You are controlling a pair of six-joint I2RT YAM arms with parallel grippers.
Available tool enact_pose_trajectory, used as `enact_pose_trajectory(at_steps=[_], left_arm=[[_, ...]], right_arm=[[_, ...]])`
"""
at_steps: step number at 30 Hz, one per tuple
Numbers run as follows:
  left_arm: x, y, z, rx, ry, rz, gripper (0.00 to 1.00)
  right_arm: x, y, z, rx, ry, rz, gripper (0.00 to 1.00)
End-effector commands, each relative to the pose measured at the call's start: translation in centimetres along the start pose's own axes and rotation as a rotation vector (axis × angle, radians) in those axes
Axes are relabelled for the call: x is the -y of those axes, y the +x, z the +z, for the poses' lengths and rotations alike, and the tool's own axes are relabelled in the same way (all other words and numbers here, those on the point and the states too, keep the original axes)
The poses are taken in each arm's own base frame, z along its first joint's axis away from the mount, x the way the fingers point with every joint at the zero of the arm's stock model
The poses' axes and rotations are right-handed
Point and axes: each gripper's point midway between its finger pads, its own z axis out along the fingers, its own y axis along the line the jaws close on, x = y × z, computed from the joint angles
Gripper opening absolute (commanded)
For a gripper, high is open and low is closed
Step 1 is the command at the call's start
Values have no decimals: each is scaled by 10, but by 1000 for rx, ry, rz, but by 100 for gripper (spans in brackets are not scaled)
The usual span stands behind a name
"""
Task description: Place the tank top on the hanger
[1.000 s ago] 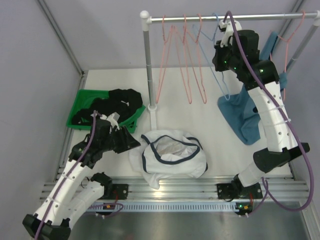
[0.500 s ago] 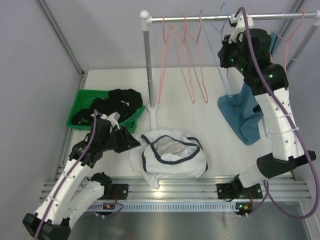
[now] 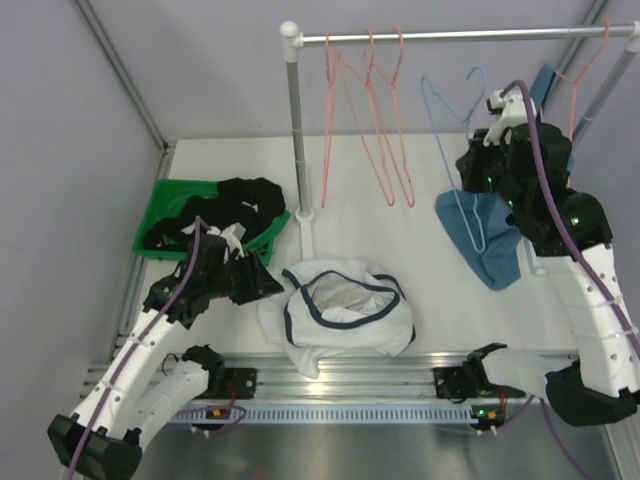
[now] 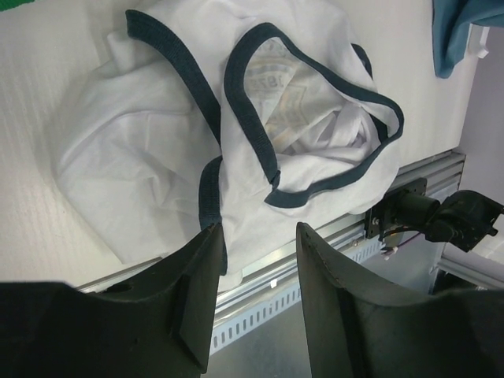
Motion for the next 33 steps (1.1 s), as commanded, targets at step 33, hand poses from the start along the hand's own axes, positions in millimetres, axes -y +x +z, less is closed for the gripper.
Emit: enact_pose_trajectory(at_steps=[33], left_arm=[[21, 4, 75, 167, -478, 220, 50]], right_arm=[[-95, 271, -130, -475, -636, 169, 0]])
